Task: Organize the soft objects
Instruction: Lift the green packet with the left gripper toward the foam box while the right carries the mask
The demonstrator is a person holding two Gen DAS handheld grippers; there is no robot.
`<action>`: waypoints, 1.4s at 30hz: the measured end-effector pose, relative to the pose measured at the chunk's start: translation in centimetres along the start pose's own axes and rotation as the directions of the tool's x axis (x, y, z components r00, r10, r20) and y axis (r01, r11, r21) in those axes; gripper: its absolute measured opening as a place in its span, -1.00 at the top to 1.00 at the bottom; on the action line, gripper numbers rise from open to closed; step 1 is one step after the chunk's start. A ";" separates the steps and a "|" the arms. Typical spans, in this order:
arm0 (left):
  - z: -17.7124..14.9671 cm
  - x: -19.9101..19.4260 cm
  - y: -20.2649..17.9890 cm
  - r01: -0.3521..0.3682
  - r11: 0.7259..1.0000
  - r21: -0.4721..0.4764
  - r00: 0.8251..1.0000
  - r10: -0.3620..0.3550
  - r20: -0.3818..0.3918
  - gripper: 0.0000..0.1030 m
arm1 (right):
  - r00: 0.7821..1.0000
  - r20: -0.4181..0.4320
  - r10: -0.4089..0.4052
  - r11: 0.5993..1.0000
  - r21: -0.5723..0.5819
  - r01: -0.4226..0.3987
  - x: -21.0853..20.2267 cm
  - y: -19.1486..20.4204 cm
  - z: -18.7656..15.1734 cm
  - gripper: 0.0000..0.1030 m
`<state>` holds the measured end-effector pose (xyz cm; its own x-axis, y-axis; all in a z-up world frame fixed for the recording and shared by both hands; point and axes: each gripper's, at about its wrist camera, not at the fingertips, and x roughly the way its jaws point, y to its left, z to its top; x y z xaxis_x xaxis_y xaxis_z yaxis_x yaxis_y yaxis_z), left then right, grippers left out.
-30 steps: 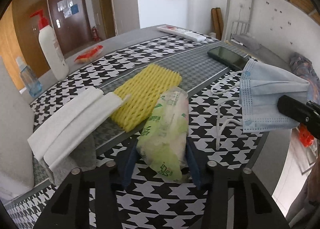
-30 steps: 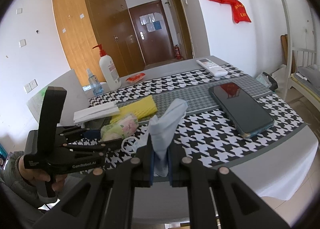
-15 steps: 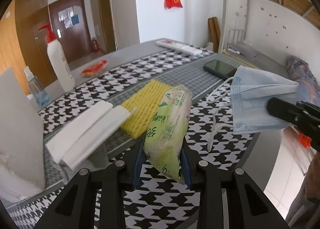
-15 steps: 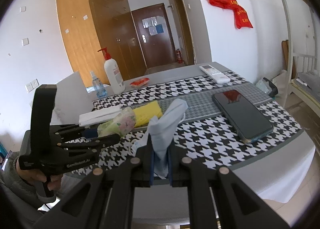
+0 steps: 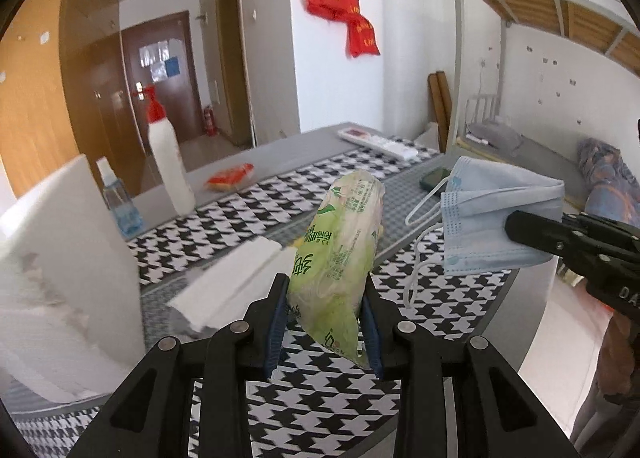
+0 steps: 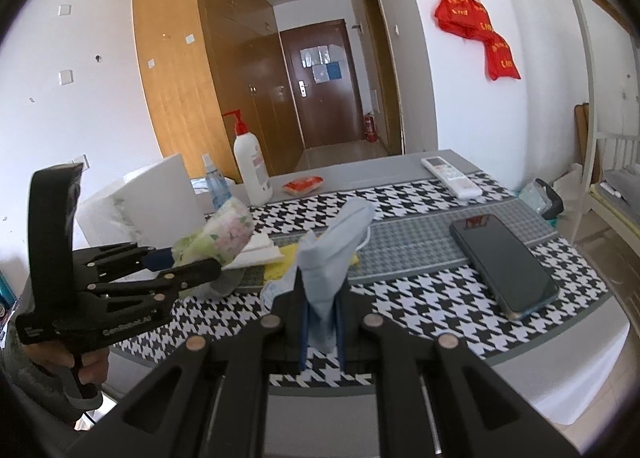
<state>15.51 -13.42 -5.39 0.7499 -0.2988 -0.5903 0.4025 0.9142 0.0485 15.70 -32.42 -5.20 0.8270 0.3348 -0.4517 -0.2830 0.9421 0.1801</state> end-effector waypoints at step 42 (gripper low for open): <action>1.6 -7.1 8.0 -0.195 0.972 -0.134 0.963 0.215 0.163 0.31 | 0.992 0.040 0.117 0.985 -0.132 -0.110 2.5 9.1 6.4 0.73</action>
<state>14.25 -4.42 0.51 0.8942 -0.1354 -0.4266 0.1749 0.9831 0.0545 18.26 -23.18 0.90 0.8069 0.4413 -0.3927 -0.4343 0.8938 0.1120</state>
